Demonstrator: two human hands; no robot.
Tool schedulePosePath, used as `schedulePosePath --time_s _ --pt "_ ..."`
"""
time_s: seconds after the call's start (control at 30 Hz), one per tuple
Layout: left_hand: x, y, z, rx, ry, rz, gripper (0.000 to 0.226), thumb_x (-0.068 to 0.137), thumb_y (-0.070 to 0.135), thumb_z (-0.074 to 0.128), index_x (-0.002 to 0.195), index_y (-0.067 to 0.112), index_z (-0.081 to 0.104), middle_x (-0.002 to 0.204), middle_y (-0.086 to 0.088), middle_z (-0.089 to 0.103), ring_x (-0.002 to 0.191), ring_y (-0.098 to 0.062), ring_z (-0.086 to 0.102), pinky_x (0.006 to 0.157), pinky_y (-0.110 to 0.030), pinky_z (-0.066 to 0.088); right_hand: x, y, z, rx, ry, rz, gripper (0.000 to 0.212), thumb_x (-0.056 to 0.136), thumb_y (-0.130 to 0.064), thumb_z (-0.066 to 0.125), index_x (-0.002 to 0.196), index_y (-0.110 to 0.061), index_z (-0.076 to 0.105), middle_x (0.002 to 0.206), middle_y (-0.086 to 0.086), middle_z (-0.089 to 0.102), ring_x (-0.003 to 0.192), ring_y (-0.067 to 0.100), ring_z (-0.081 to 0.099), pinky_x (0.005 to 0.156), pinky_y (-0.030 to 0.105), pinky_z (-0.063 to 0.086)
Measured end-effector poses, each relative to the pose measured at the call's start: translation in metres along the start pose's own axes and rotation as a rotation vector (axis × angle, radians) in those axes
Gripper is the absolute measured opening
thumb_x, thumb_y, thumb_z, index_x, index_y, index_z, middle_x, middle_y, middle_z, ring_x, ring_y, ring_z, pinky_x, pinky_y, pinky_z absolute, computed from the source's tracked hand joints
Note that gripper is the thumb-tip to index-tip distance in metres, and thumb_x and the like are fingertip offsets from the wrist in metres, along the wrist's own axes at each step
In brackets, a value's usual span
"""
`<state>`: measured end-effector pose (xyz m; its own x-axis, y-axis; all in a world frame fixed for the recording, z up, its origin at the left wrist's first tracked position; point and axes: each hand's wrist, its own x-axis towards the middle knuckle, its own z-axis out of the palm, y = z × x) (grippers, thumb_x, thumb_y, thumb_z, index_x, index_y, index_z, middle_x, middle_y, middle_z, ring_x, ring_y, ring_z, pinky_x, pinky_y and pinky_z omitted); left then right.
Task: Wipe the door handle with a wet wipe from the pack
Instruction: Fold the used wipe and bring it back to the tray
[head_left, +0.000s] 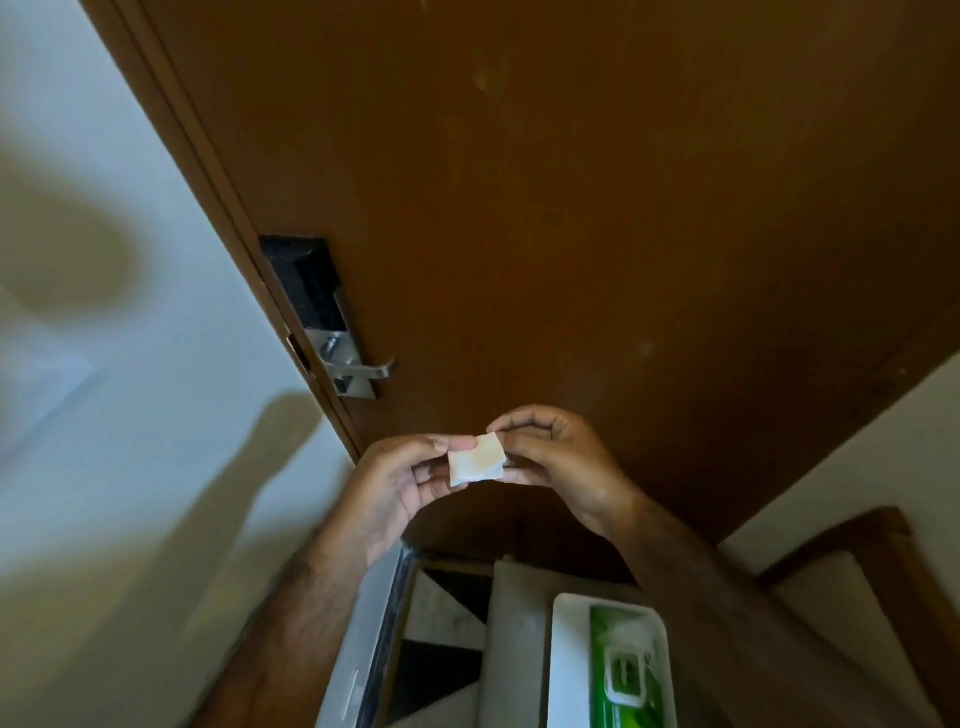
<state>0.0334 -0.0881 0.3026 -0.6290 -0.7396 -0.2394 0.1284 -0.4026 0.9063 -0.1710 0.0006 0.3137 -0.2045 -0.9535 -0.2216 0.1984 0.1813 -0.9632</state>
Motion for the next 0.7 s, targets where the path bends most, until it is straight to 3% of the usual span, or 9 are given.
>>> schedulePosePath --time_s 0.1,0.23,0.37,0.43,0.53,0.6,0.7 --pt "0.005 -0.042 0.004 0.165 0.006 -0.066 0.019 0.088 0.013 0.077 0.106 0.011 0.084 0.115 -0.013 0.081 0.107 -0.024 0.077 0.078 -0.025 0.061 -0.007 0.052 -0.016 0.146 0.028 0.145 0.016 0.106 -0.014 0.066 0.116 -0.008 0.077 0.105 0.012 0.083 0.092 0.023 0.082 0.075 0.029 0.067" --pt "0.014 -0.139 0.004 0.378 0.024 -0.218 0.026 0.088 -0.002 0.077 0.108 0.014 0.079 0.104 -0.013 0.082 0.092 -0.023 0.08 0.07 -0.028 0.063 -0.027 0.159 -0.049 0.056 0.112 0.314 0.02 0.093 -0.004 0.081 0.11 -0.015 0.078 0.102 0.007 0.085 0.092 0.021 0.083 0.077 0.031 0.068" --pt "0.013 -0.234 0.008 0.657 0.038 -0.35 0.019 0.088 0.003 0.079 0.105 0.009 0.076 0.103 -0.012 0.08 0.091 -0.025 0.079 0.082 -0.043 0.067 -0.058 0.248 -0.074 -0.003 0.257 0.506 0.023 0.086 0.001 0.087 0.108 -0.003 0.079 0.097 0.012 0.082 0.082 0.019 0.079 0.067 0.022 0.064" --pt "0.015 -0.275 0.015 0.758 0.015 -0.366 0.014 0.089 0.006 0.079 0.103 0.008 0.078 0.099 -0.009 0.08 0.085 -0.015 0.08 0.08 -0.04 0.067 -0.068 0.279 -0.084 -0.043 0.313 0.574 0.02 0.084 -0.001 0.089 0.102 -0.002 0.08 0.086 0.009 0.079 0.074 0.015 0.076 0.062 0.018 0.061" --pt "0.035 -0.348 0.016 0.859 -0.009 -0.393 0.014 0.09 0.013 0.079 0.104 0.011 0.08 0.099 -0.006 0.081 0.077 -0.007 0.078 0.074 -0.03 0.067 -0.066 0.349 -0.108 -0.111 0.441 0.672 0.017 0.083 -0.007 0.091 0.096 -0.002 0.082 0.091 0.018 0.081 0.082 0.028 0.078 0.084 0.04 0.065" --pt "0.049 -0.387 0.016 0.981 -0.05 -0.349 0.015 0.091 0.019 0.079 0.105 0.013 0.081 0.102 -0.002 0.082 0.084 -0.01 0.077 0.08 -0.03 0.065 -0.061 0.388 -0.117 -0.19 0.501 0.695 0.023 0.084 -0.016 0.092 0.1 -0.002 0.084 0.091 0.016 0.082 0.09 0.035 0.077 0.089 0.046 0.062" --pt "0.08 -0.429 0.013 1.1 -0.068 -0.315 0.016 0.093 0.025 0.077 0.105 0.017 0.08 0.105 0.001 0.081 0.093 -0.011 0.072 0.086 -0.029 0.06 -0.04 0.427 -0.129 -0.357 0.548 0.659 0.028 0.088 -0.029 0.089 0.106 -0.009 0.086 0.082 0.004 0.077 0.087 0.027 0.072 0.08 0.032 0.052"
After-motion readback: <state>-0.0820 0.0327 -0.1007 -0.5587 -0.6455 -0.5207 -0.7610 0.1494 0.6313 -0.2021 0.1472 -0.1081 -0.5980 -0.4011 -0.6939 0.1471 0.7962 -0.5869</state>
